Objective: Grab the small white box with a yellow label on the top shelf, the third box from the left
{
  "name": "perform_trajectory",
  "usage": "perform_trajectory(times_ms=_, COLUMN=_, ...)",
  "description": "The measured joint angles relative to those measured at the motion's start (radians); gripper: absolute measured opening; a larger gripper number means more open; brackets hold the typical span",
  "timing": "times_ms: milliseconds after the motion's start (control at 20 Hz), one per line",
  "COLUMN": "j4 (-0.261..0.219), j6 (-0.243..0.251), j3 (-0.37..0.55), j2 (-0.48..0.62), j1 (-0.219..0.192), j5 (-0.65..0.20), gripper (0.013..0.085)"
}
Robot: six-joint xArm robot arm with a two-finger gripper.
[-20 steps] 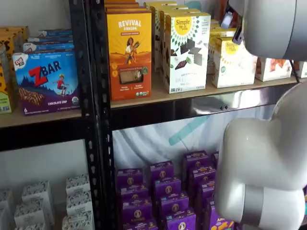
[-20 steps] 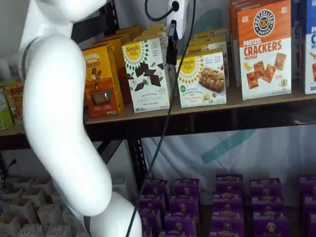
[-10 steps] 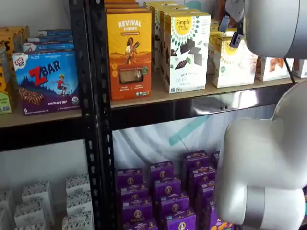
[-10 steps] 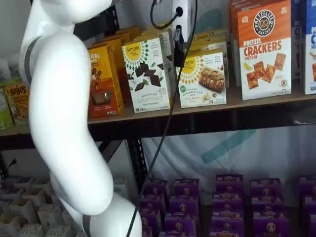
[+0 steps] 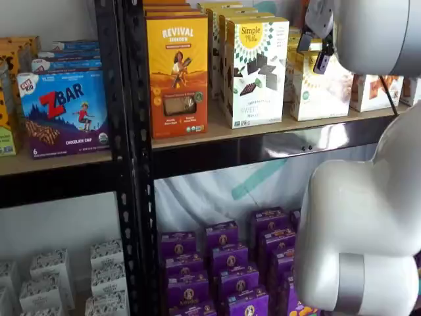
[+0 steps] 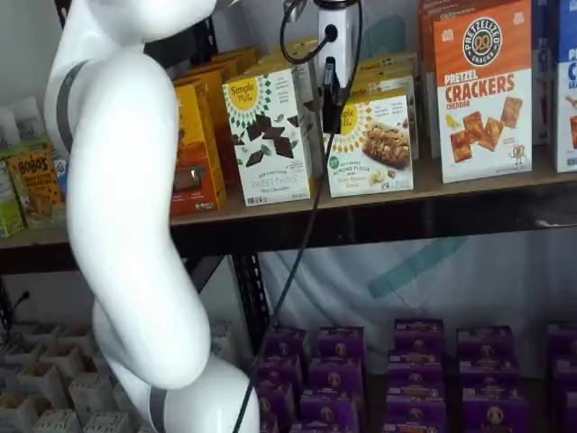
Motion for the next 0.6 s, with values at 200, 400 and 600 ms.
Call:
perform_trajectory(times_ms=200, j4=-0.055, j6=0.012, j3=-0.032, j2=0.031, j1=0.021, j5=0.023, gripper=0.0850)
perform_trajectory(times_ms=400, j4=-0.099, j6=0.022, j3=-0.072, j2=0.066, j1=0.036, j5=0.062, gripper=0.0850)
perform_trajectory(times_ms=600, j4=-0.117, j6=0.022, j3=-0.083, j2=0.081, j1=0.039, j5=0.071, gripper=0.0850)
